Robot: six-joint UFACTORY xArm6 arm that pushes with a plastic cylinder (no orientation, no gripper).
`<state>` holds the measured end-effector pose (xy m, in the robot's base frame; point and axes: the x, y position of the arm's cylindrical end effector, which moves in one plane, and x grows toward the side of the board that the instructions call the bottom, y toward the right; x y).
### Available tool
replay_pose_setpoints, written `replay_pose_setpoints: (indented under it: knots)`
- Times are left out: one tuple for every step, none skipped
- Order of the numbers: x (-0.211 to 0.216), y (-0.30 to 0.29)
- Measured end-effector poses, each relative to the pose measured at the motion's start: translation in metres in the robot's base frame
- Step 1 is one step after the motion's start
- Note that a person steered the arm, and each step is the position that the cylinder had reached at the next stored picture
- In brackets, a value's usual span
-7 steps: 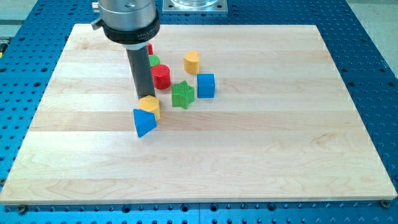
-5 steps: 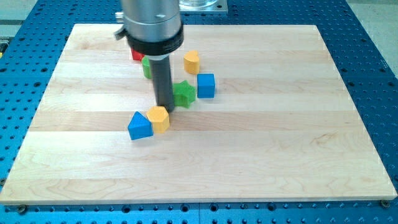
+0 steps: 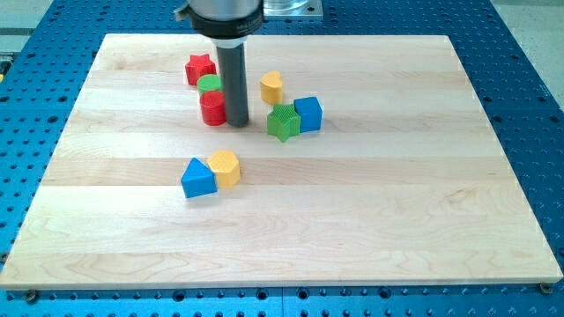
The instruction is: Separate the red blocks and the green circle from the other blocks
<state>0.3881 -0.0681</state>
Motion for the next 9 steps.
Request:
replay_pose_setpoints:
  knots:
    - [0.000, -0.004]
    - [-0.001, 0.010]
    - [-0.032, 0.035]
    - [-0.081, 0.014]
    - [-0.083, 0.003]
    - [-0.079, 0.014]
    - [-0.075, 0.059]
    - [-0.075, 0.043]
    - [-0.075, 0.008]
